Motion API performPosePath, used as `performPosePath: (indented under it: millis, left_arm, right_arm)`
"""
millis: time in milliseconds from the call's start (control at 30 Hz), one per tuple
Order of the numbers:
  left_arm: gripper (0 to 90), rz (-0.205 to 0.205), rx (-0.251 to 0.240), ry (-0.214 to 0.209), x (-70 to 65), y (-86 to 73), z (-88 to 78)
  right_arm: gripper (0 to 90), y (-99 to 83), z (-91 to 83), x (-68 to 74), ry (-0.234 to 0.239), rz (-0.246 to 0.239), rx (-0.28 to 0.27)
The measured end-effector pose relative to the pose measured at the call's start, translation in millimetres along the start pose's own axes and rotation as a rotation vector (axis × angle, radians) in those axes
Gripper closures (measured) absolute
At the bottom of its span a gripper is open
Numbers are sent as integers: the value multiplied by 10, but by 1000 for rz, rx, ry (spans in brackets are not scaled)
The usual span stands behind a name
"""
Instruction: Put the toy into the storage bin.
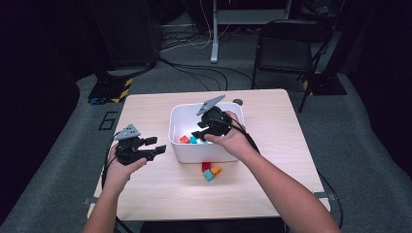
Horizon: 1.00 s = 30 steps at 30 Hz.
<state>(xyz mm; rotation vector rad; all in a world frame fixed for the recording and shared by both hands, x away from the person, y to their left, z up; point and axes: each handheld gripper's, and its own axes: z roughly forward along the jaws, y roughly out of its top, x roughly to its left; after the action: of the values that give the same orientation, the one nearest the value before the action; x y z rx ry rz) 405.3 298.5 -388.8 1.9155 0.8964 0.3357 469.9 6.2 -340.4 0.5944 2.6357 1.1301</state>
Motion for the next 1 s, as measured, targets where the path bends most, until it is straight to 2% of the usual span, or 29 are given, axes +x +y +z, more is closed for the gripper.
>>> performPosePath:
  millis: [100,200,233,500,567,600,800,1000]
  left_arm:
    - [429,0,1,-1,-1,-1,0]
    - [429,2,1,-1,-4,0,4]
    - [429,0,-1,1,-6,-1,6]
    - [429,3,9,3,-3,-4,13]
    - [429,3,10,3,-3,-6,13]
    - [429,3,9,3,-2,-6,12]
    - [429,3,10,4,-2,-6,12]
    - [429,1,2,6,0,-13,23]
  right_arm:
    - [539,-131,-81,117,-2,0,-14]
    - [540,-232,-99,163,-8,-6,-19]
    - [540,-260,-104,186,-7,11,-20]
    - [540,-515,-93,345,24,17,-25]
    - [540,-591,-67,382,18,20,-25]
    - [539,-643,-42,399,10,6,-24]
    - [539,-899,118,470,16,42,-2]
    - [539,-1077,274,509,12,39,24]
